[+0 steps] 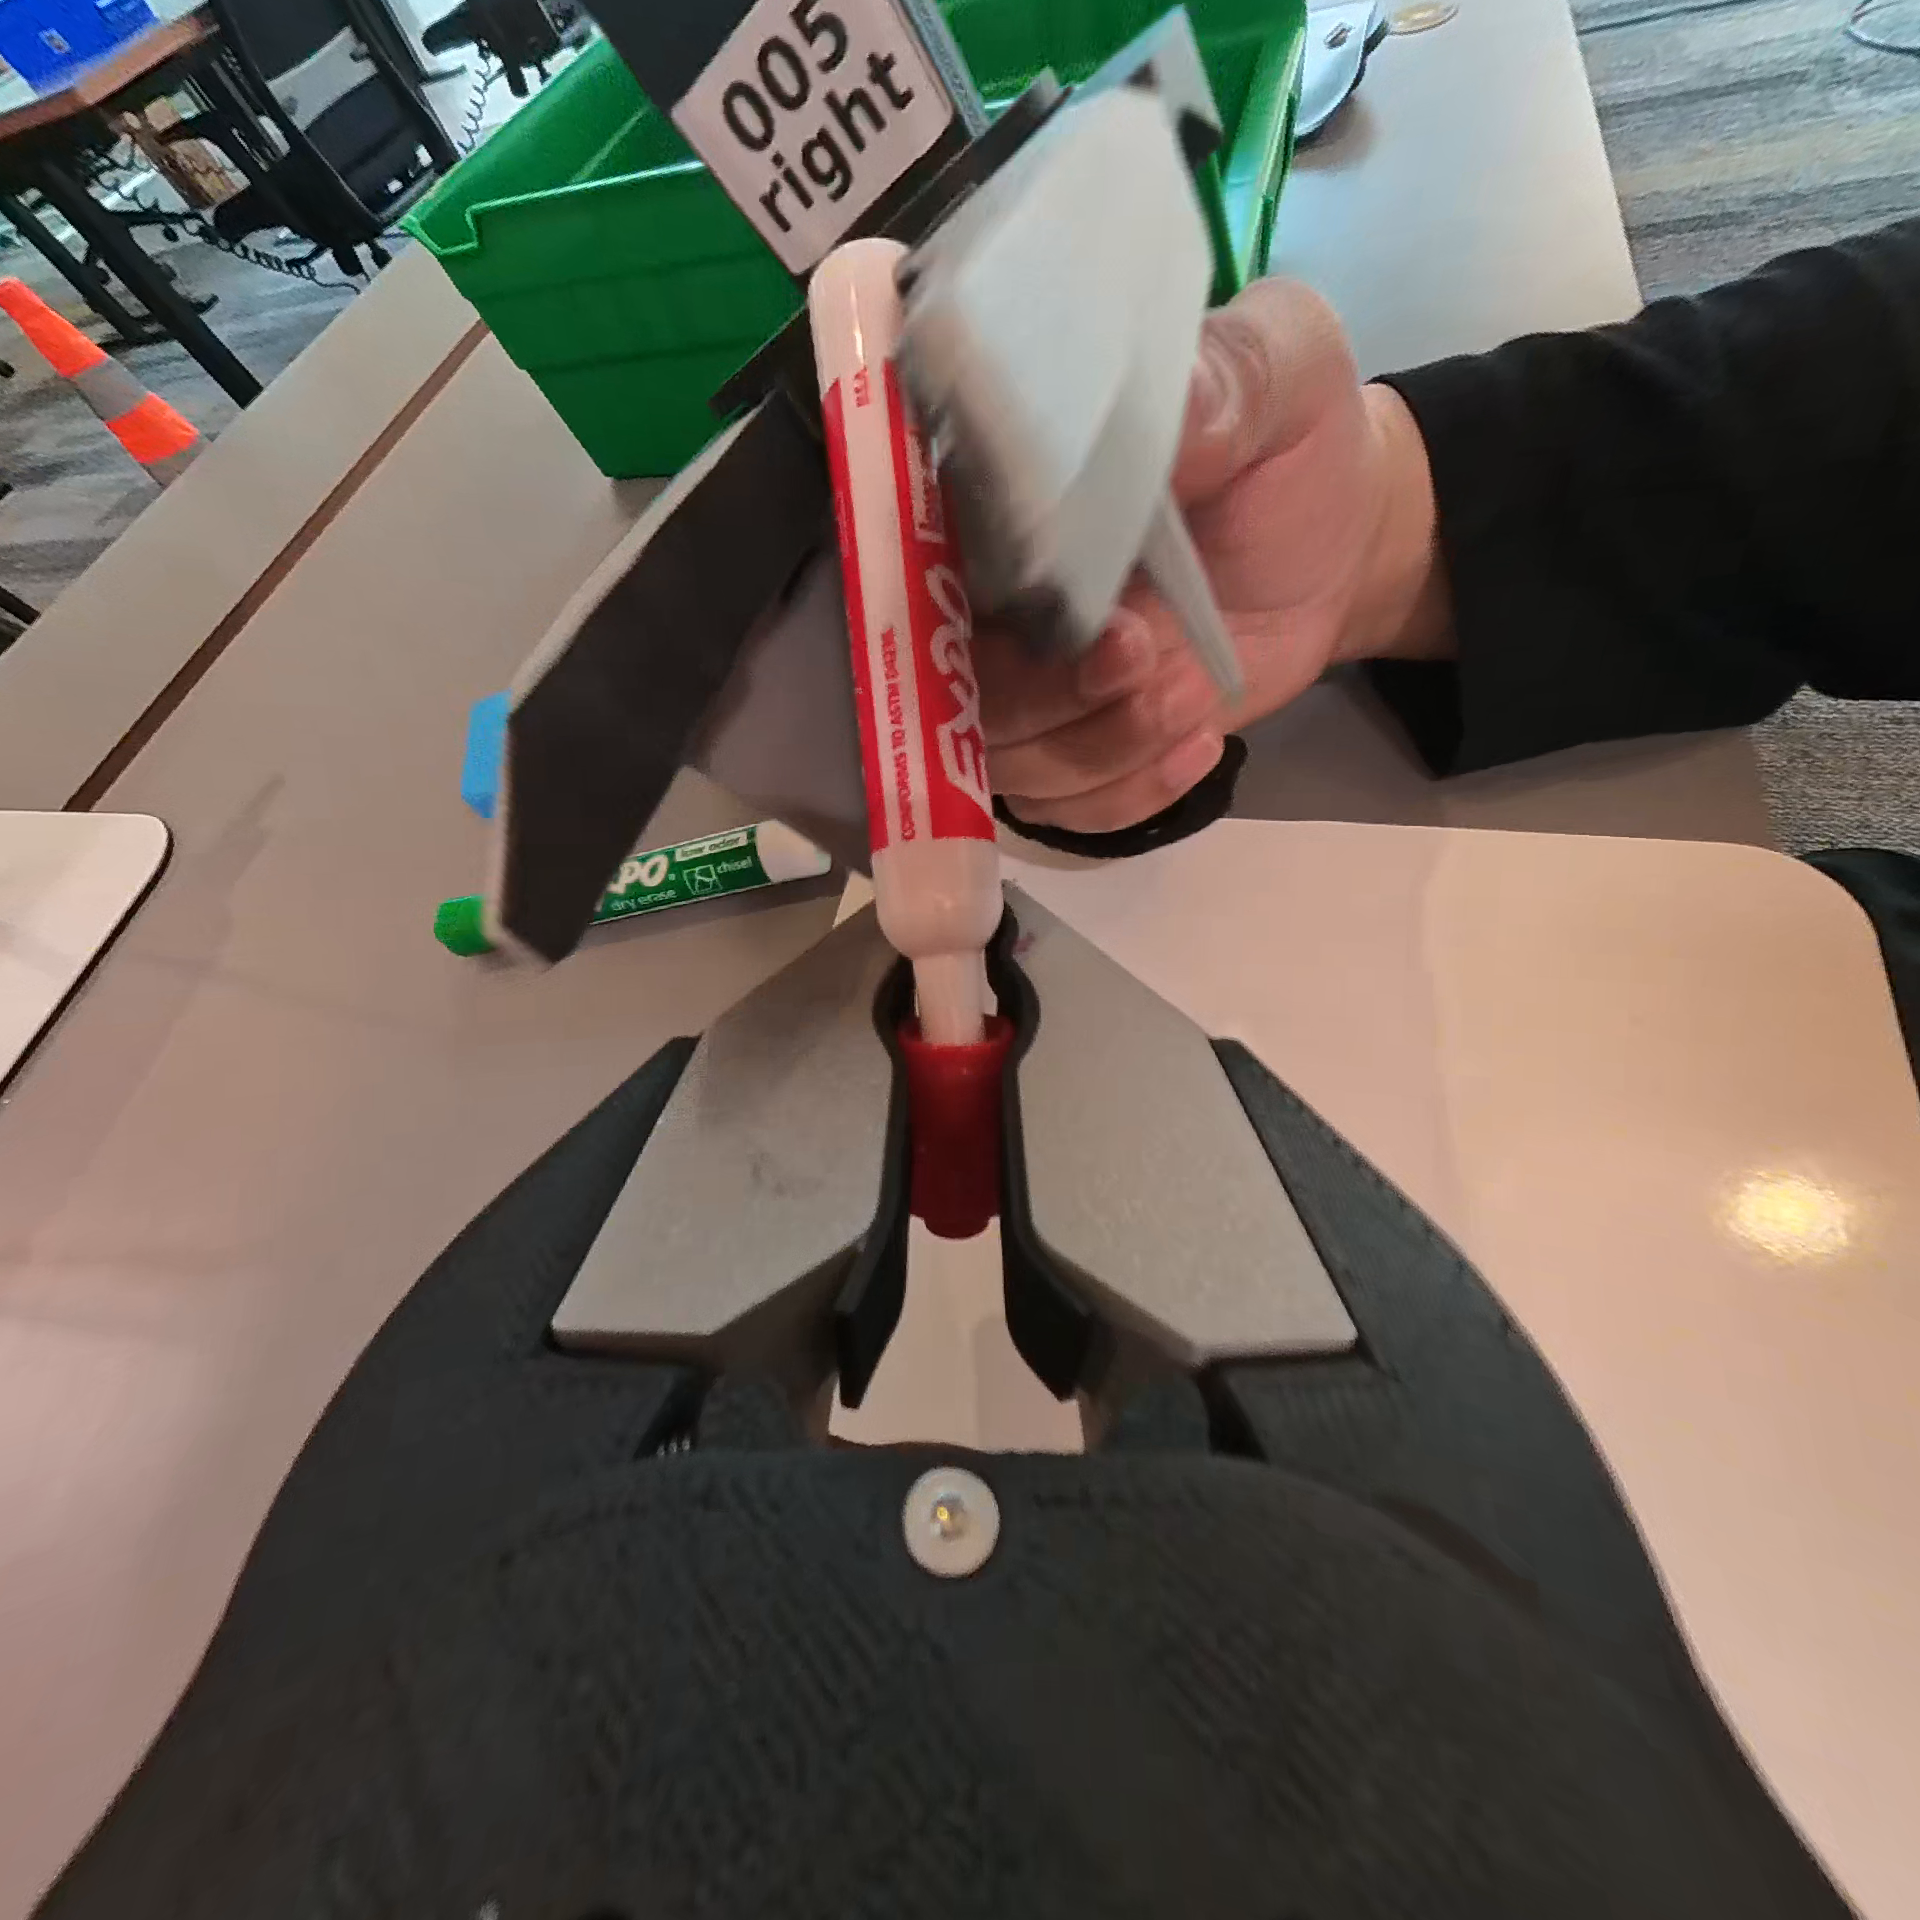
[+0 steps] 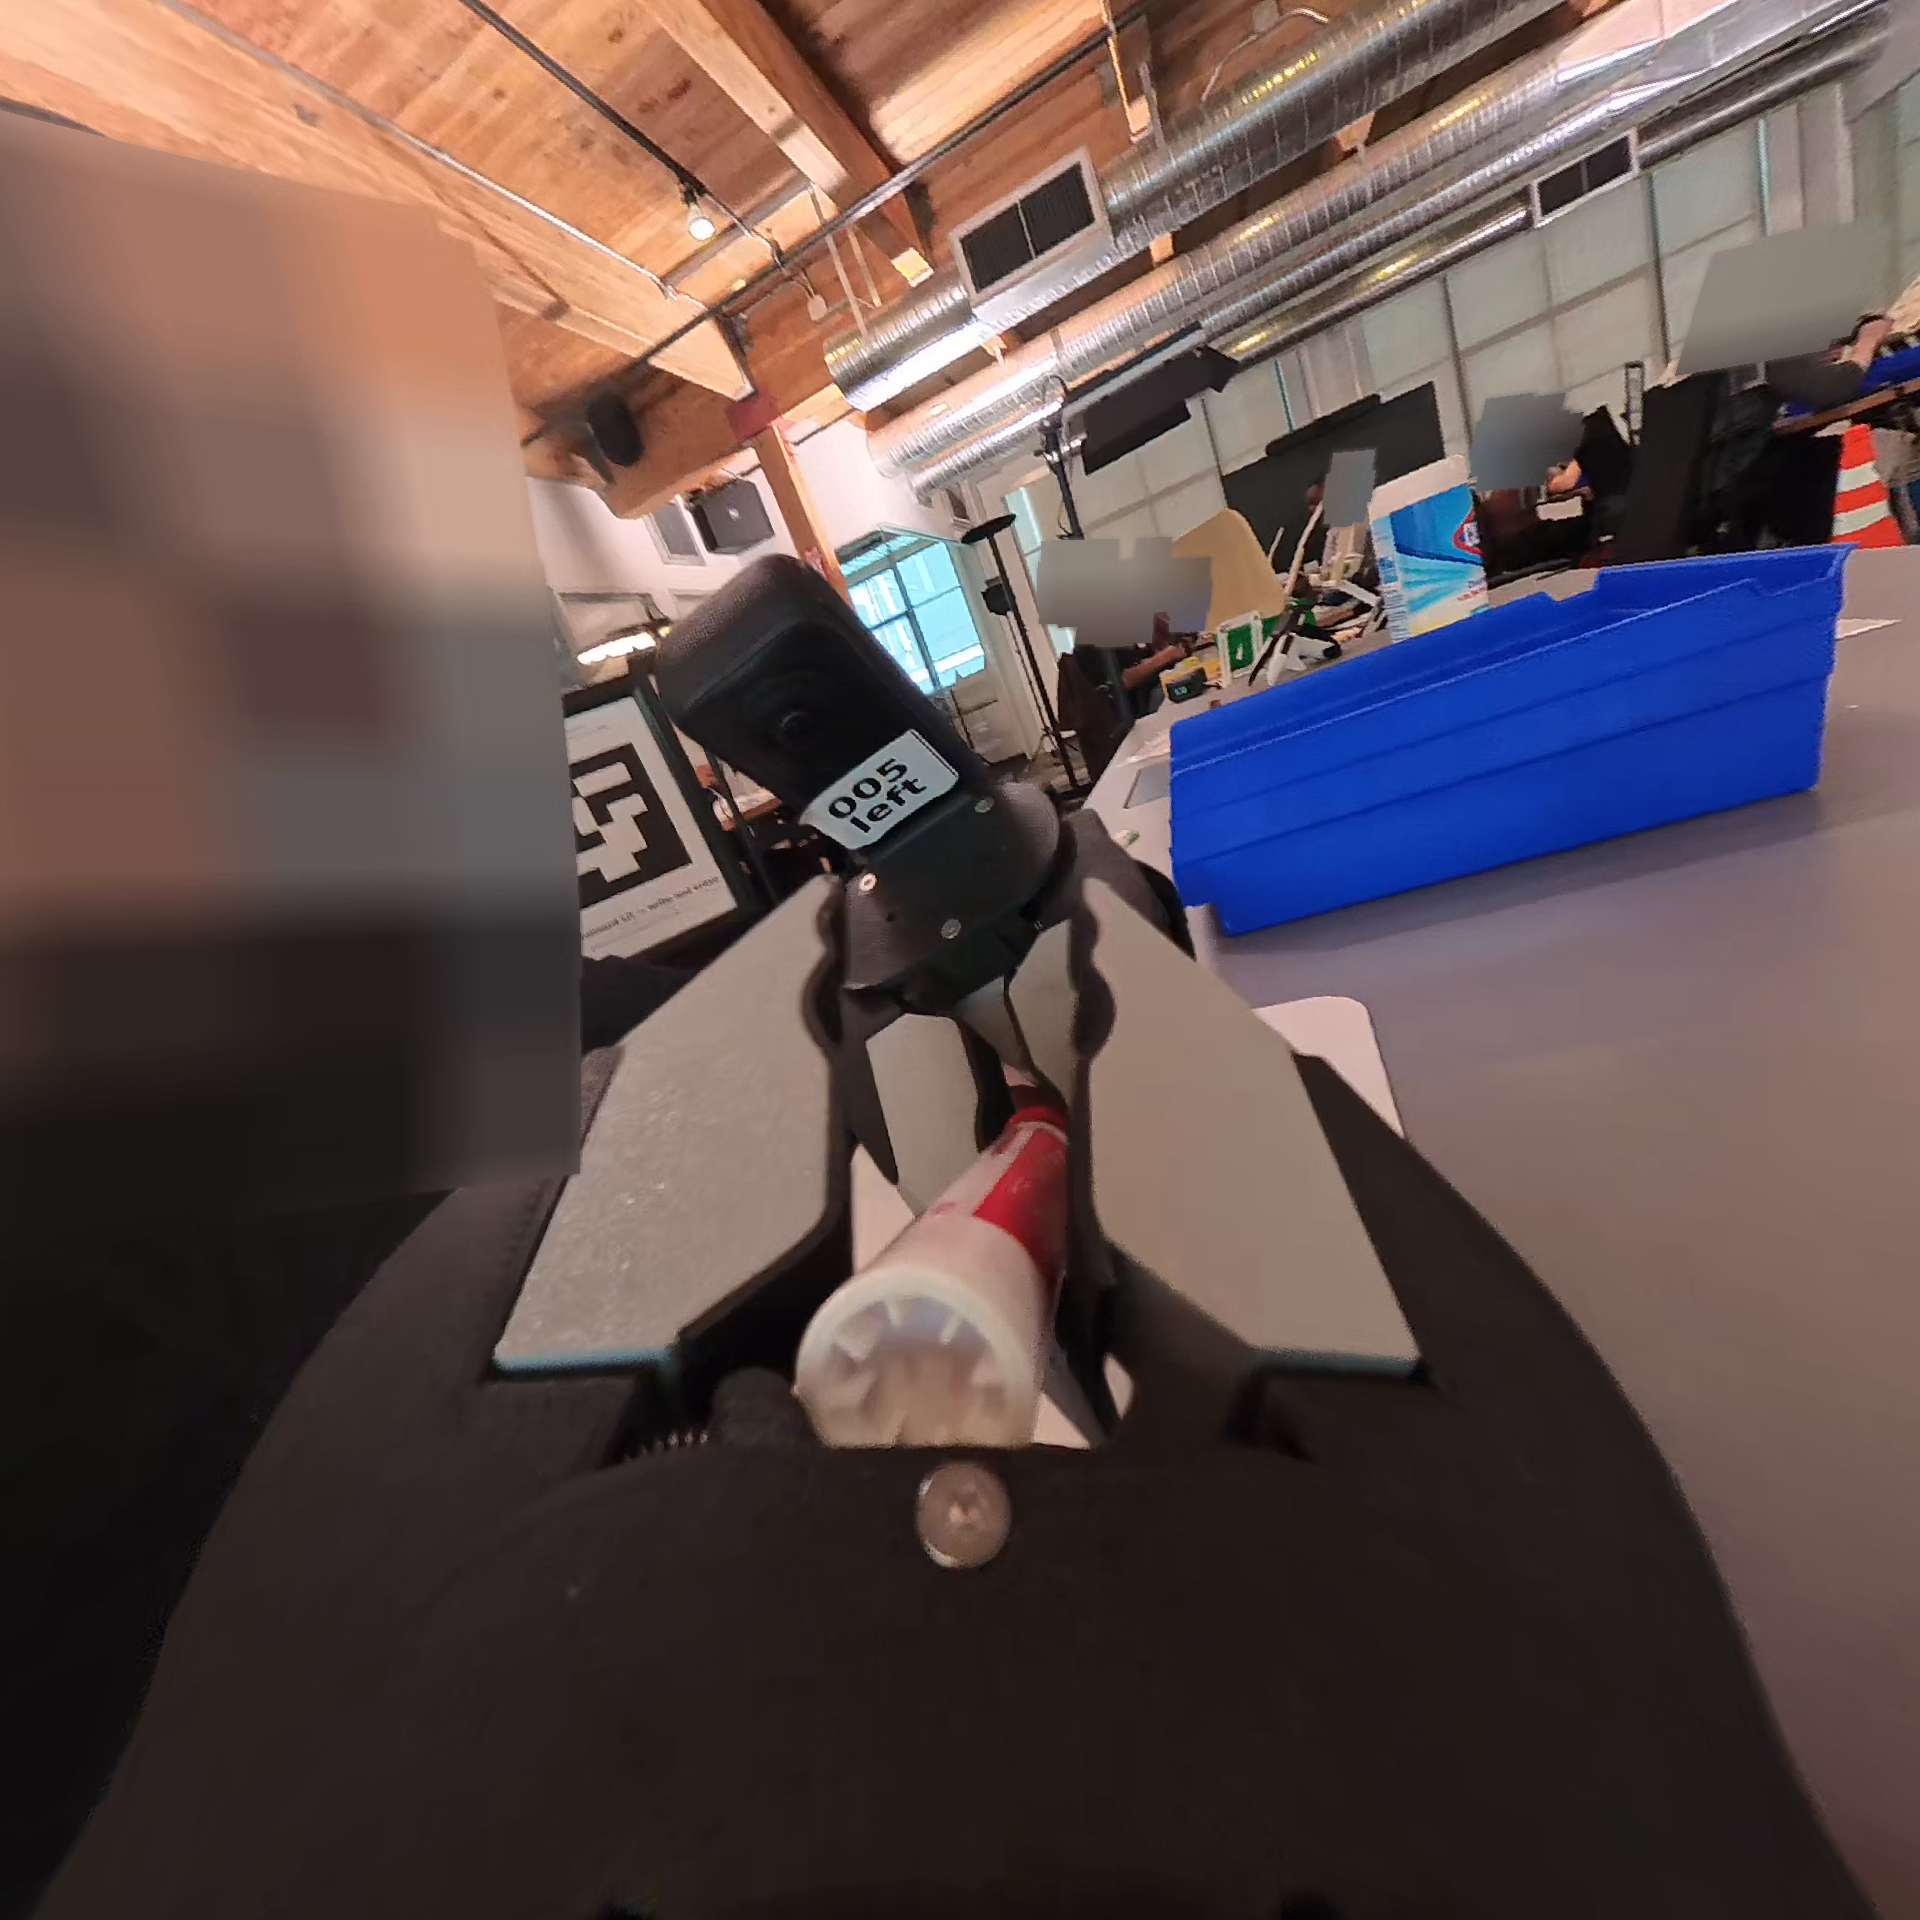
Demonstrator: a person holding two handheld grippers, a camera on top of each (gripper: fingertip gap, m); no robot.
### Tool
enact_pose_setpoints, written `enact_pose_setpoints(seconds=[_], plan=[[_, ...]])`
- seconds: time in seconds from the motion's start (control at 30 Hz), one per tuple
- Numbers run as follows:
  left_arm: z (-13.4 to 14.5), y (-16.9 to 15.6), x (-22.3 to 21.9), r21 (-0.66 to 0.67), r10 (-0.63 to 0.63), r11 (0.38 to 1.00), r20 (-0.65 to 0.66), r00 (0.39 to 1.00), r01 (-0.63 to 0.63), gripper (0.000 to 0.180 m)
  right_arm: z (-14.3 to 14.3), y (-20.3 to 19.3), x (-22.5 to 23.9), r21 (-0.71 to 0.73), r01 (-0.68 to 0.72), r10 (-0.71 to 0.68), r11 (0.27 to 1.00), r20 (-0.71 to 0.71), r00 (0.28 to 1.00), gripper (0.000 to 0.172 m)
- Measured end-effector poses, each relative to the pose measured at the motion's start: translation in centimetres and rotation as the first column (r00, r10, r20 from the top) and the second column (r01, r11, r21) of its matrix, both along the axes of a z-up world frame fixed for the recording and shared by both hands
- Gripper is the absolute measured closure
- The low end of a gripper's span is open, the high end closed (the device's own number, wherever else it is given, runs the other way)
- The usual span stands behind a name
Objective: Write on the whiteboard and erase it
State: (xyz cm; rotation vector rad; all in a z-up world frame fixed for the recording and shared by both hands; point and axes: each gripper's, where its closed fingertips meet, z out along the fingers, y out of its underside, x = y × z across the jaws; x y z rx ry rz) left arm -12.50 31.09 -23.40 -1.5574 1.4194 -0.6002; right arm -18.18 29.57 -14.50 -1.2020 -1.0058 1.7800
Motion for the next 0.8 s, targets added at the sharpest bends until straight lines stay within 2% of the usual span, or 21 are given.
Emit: enact_pose_setpoints(seconds=[0.03, 0.23, 0.4, 0.73, 0.8], plan=[[0.1, 0.2, 0.0, 0.011, 0.010, 1.000, 0.005, 1.000, -0.010, 0.173, -0.2, 0.0, 0.0, 0.011, 0.007, -0.007, 1.000, 0.014, 1.000, 0.136], [-0.2, 0.9, -0.3, 0.025, 0.044, 0.999, -0.008, 0.999, -0.043, 0.172, -1.3, 1.0, -0.6, -0.004, 0.067, -0.066, 0.998, 0.084, 0.994, 0.139], [-0.1, 1.6, -0.5, 0.029, 0.071, 0.997, 0.014, 0.997, -0.071, 0.172, -1.7, 1.8, -0.7, -0.101, 0.076, -0.065, 0.992, 0.111, 0.992, 0.140], [0.6, 2.4, -0.9, 0.053, 0.102, 0.993, 0.053, 0.993, -0.105, 0.172, -3.5, 3.1, -0.4, -0.048, 0.184, -0.167, 0.982, 0.238, 0.957, 0.142], [1.1, 2.0, -0.9, 0.010, 0.081, 0.997, 0.088, 0.993, -0.082, 0.172, -3.2, 2.9, -0.4, -0.056, 0.168, -0.152, 0.984, 0.223, 0.963, 0.142]])
